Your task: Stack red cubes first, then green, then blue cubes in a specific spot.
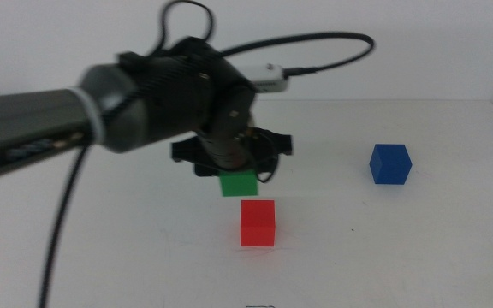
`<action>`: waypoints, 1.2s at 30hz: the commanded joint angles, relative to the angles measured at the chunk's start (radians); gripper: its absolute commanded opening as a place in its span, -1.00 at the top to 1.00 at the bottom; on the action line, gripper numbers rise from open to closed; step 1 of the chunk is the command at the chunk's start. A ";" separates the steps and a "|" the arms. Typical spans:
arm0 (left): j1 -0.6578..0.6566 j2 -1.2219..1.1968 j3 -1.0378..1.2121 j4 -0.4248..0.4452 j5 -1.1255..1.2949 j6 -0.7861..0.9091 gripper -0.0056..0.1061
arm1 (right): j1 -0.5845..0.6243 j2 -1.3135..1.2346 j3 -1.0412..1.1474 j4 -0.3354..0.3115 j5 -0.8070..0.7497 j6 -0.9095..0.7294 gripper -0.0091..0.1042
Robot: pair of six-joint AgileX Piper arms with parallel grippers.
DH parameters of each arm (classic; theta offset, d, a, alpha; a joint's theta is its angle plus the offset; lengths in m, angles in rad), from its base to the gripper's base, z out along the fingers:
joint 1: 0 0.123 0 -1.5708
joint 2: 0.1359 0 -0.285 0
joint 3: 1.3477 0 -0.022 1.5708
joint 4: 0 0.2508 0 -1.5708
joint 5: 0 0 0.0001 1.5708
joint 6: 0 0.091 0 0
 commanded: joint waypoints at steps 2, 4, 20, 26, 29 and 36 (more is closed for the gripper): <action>-0.029 -0.008 -0.070 0.003 -0.015 -0.020 0.89 | -0.003 -0.013 -0.019 -0.008 -0.075 -0.012 -0.39; -0.037 0.010 -0.085 -0.012 -0.002 -0.020 0.89 | -0.003 -0.013 -0.019 -0.008 -0.075 -0.012 -0.39; -0.043 0.051 -0.086 -0.102 0.020 -0.020 0.89 | -0.003 -0.013 -0.019 -0.008 -0.075 -0.012 -0.39; -0.043 0.065 -0.086 -0.107 0.021 -0.020 0.89 | -0.003 -0.013 -0.019 -0.008 -0.075 -0.013 -0.39; -0.043 0.067 -0.086 -0.106 0.021 -0.017 0.89 | -0.003 -0.013 -0.019 -0.008 -0.075 -0.013 -0.39; -0.043 0.067 -0.086 -0.095 0.021 0.010 0.89 | -0.003 -0.013 -0.019 -0.008 -0.075 -0.013 -0.39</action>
